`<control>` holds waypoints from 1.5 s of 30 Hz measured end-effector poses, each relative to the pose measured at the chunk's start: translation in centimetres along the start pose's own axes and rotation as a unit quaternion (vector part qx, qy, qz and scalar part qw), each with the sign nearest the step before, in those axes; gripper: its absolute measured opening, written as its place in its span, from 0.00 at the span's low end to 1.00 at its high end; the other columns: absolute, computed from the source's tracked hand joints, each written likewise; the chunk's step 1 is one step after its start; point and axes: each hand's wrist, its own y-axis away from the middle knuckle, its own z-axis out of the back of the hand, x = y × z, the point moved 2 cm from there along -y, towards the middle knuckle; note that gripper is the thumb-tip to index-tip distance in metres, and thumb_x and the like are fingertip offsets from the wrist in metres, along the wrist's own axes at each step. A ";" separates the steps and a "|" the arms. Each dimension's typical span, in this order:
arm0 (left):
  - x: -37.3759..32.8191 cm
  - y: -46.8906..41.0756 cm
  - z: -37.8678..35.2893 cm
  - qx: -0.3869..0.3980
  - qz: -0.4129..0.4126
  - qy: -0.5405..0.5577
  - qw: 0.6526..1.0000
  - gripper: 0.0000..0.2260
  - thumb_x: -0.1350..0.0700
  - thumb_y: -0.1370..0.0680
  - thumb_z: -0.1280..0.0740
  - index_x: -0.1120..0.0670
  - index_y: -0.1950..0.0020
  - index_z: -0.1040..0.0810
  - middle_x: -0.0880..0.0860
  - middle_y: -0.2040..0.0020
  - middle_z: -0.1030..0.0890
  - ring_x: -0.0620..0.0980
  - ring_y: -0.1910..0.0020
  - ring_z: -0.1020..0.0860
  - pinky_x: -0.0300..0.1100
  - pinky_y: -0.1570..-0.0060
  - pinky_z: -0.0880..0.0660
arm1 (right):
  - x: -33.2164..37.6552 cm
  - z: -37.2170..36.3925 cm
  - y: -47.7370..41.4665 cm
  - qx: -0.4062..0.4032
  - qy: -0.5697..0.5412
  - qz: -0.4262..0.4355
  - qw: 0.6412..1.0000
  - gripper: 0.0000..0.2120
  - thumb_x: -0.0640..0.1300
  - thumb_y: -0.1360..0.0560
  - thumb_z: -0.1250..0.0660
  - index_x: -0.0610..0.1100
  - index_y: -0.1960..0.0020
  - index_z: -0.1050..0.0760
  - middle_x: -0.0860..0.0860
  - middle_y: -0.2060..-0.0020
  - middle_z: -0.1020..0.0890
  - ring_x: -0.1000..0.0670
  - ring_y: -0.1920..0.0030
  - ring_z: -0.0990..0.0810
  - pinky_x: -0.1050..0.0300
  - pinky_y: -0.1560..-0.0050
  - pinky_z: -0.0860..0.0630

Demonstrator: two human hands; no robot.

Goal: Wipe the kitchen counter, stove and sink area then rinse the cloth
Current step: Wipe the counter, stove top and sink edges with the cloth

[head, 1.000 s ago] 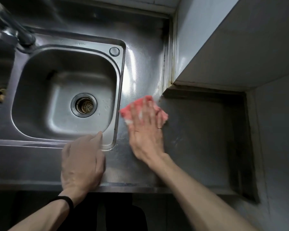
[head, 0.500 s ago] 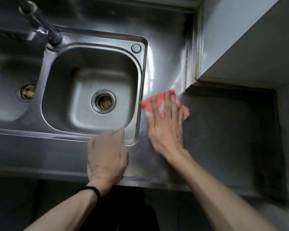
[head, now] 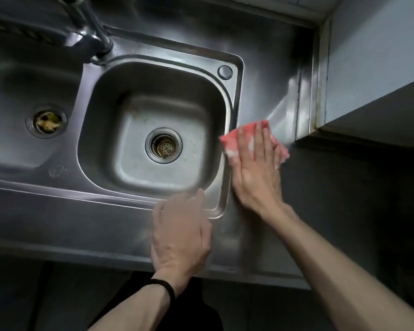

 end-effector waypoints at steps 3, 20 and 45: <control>0.0 -0.1 0.1 0.017 0.007 0.013 1.000 0.26 0.47 0.23 0.41 0.49 0.25 0.24 0.56 0.35 0.20 0.57 0.34 0.23 0.56 0.30 0.34 | -0.2 1.1 -6.4 0.001 0.007 -0.026 1.000 0.30 0.57 0.13 0.54 0.52 0.14 0.58 0.42 0.15 0.58 0.43 0.15 0.61 0.38 0.18 0.61; 9.1 -7.3 5.7 0.054 0.075 0.032 0.995 0.26 0.44 0.22 0.48 0.51 0.31 0.22 0.56 0.31 0.23 0.58 0.30 0.28 0.56 0.30 0.39 | 3.9 -3.4 16.5 0.051 -0.009 -0.065 0.997 0.31 0.55 0.15 0.52 0.51 0.14 0.53 0.40 0.15 0.57 0.40 0.15 0.59 0.33 0.21 0.52; 15.9 -6.7 5.8 -0.005 0.192 0.014 0.981 0.39 0.46 0.26 0.43 0.53 0.14 0.44 0.59 0.15 0.41 0.59 0.17 0.40 0.60 0.19 0.41 | 0.3 5.4 -22.0 -0.014 0.023 0.027 0.999 0.30 0.57 0.14 0.56 0.48 0.14 0.51 0.40 0.15 0.51 0.39 0.16 0.54 0.40 0.17 0.59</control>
